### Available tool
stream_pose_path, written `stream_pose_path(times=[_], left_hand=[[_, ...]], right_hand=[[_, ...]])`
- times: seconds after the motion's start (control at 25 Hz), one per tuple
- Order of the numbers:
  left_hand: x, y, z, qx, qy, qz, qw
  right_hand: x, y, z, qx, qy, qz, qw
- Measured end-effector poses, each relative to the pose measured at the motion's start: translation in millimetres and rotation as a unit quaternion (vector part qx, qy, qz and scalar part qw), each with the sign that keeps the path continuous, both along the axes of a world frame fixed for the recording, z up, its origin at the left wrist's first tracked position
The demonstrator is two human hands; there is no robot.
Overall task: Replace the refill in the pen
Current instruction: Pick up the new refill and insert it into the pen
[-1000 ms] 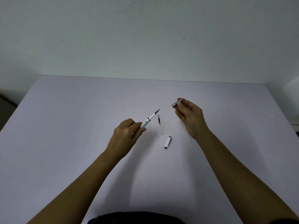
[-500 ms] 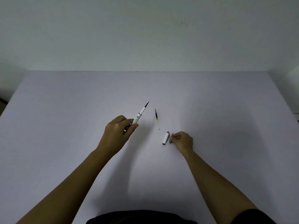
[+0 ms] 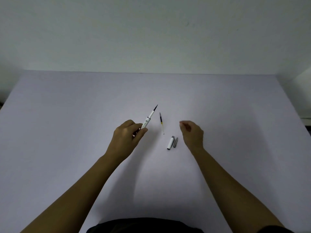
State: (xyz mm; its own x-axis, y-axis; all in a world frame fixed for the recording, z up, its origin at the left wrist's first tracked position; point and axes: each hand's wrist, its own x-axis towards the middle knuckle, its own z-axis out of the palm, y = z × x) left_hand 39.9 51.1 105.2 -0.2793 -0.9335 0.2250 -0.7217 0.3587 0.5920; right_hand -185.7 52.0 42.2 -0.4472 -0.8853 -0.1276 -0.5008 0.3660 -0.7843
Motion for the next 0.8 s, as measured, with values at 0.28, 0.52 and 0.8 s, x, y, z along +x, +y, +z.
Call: stream_pose_path(times=[0.28, 0.52, 0.8], left_hand=[[-11, 0, -2, -0.003, -0.037, -0.023, 0.999], [0, 0, -7, 0.014, -0.079, -0.018, 0.997], [10, -18, -8, 0.025, -0.051, 0.0, 0.998]], right_hand=[[40, -11, 66, -0.024, -0.278, 0.139, 0.95], [24, -46, 68, -0.05, -0.419, -0.016, 0.906], [-6, -79, -5, 0.021, -0.082, -0.014, 0.996]])
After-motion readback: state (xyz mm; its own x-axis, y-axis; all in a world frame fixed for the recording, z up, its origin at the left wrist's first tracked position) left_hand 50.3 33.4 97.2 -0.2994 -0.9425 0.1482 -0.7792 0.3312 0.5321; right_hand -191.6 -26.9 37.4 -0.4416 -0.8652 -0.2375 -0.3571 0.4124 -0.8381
